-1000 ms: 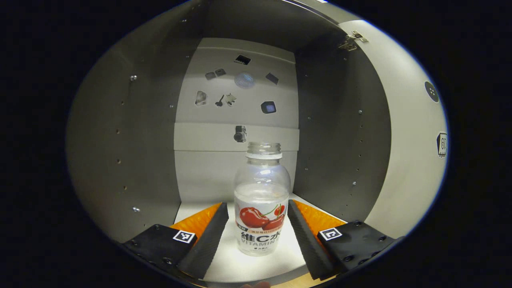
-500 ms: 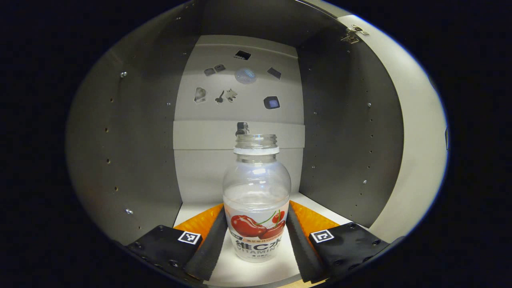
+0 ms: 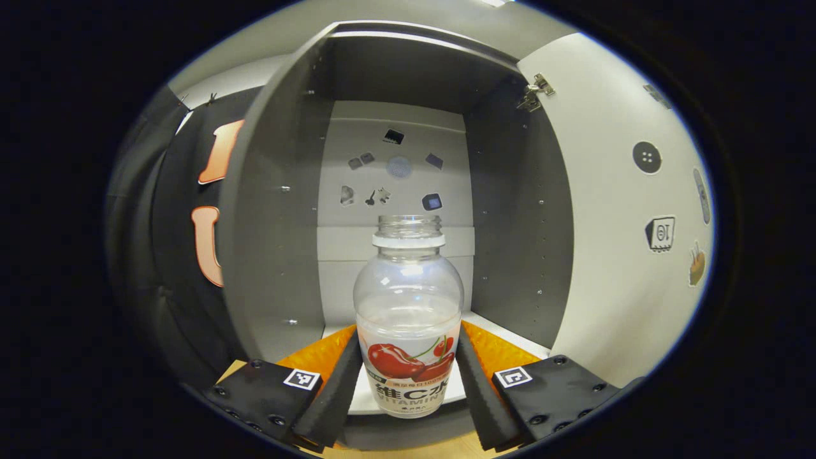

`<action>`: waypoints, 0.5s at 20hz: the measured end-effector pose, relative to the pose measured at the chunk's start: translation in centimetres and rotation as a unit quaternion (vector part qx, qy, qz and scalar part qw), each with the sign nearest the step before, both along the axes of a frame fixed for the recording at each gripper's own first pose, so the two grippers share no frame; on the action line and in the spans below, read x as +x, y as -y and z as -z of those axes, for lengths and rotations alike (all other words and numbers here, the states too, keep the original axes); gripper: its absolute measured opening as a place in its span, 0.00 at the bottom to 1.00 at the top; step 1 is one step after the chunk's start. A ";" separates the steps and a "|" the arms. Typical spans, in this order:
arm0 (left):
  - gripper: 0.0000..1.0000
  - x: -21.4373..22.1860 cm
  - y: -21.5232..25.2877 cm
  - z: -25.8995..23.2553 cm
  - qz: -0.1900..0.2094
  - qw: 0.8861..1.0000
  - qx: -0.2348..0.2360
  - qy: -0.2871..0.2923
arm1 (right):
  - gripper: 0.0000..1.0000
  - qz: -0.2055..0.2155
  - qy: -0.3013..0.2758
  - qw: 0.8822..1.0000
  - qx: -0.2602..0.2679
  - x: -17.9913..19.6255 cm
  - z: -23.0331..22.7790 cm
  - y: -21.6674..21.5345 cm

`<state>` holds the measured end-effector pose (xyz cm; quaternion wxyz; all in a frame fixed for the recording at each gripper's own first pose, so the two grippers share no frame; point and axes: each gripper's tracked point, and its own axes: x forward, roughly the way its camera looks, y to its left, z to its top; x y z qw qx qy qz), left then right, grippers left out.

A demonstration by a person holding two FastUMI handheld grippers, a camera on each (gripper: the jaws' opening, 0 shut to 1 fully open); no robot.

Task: Open the cabinet door with the right hand, grasp the bottle in the cabinet with the left hand and place it on the coaster, then close the cabinet door with the right hand.

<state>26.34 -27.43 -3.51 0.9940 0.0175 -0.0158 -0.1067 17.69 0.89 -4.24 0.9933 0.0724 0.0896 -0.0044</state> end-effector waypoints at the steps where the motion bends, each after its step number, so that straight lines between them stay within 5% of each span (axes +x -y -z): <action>1: 0.84 -1.6 -0.7 0.6 -0.005 1.000 0.005 0.000 | 0.19 -0.004 -0.003 1.000 0.002 -0.9 0.1 -0.2; 10: 0.84 -11.8 -5.6 9.0 -0.029 0.999 0.001 -0.045 | 0.20 -0.038 -0.042 0.998 0.013 -7.2 3.3 -2.4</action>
